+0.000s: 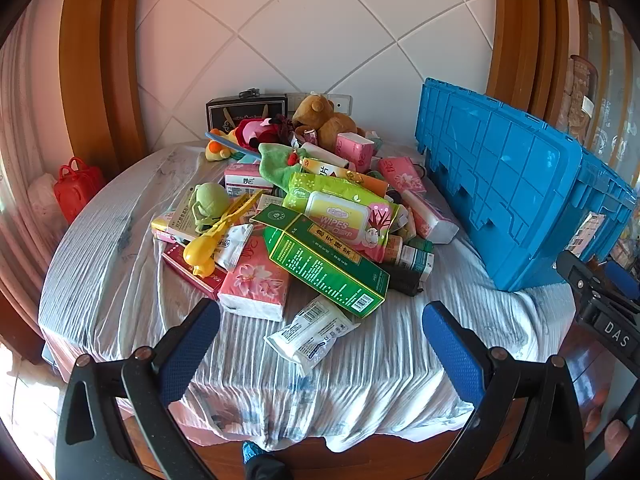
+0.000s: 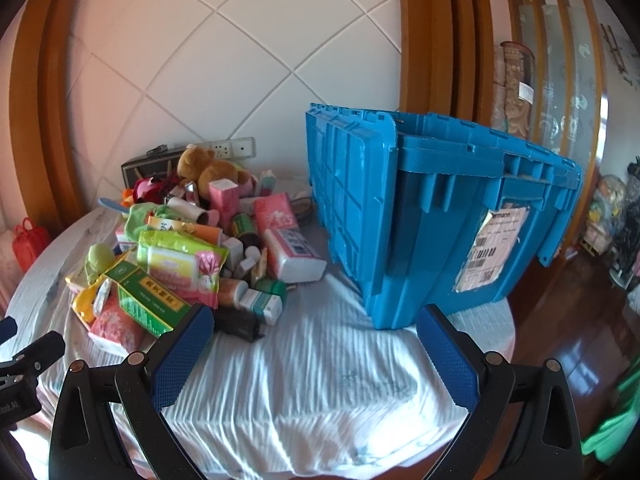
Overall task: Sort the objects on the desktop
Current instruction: 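Reach the left gripper to the white gauze packet while the right gripper reaches the green syrup box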
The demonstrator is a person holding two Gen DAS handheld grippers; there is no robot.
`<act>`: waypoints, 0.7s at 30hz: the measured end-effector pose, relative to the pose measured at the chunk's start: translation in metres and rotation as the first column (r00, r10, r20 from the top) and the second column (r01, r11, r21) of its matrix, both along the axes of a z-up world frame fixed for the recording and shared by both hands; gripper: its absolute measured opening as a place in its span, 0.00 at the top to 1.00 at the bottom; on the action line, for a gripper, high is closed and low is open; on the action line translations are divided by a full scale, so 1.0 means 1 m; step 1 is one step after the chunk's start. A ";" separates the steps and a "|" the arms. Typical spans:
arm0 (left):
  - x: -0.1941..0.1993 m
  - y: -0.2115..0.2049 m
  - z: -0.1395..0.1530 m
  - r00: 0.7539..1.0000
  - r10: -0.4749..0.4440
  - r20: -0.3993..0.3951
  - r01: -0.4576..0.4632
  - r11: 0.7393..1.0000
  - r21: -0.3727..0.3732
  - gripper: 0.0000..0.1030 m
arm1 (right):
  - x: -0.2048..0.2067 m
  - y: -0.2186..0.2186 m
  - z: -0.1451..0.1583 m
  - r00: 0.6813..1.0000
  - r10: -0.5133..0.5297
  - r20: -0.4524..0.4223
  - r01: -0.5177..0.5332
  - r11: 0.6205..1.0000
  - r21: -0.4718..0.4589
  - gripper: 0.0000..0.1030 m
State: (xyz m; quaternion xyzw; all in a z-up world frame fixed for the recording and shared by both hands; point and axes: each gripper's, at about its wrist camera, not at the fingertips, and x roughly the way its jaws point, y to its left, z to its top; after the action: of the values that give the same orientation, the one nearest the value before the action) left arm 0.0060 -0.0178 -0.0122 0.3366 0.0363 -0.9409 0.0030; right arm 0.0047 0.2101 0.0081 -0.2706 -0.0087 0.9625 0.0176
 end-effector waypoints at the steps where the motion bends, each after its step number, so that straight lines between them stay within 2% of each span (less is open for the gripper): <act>1: -0.001 0.000 0.000 1.000 0.001 0.001 -0.001 1.000 -0.001 0.00 | 0.000 0.000 -0.001 1.000 0.002 0.002 -0.002 1.000 0.001 0.00; 13: -0.005 -0.024 -0.010 0.999 0.040 0.027 -0.040 0.999 0.003 0.00 | -0.004 -0.006 -0.010 0.999 0.041 0.016 -0.042 0.999 0.024 0.00; 21: -0.026 -0.062 -0.044 0.991 0.062 0.115 -0.055 0.997 -0.059 0.00 | -0.029 -0.030 -0.037 0.990 0.113 0.085 -0.117 0.992 0.043 0.00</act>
State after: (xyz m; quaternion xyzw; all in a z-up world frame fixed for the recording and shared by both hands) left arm -0.0205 -0.0798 -0.0559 0.3898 0.0195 -0.9197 0.0421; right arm -0.0244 0.1805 -0.0289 -0.3085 -0.0481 0.9495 -0.0315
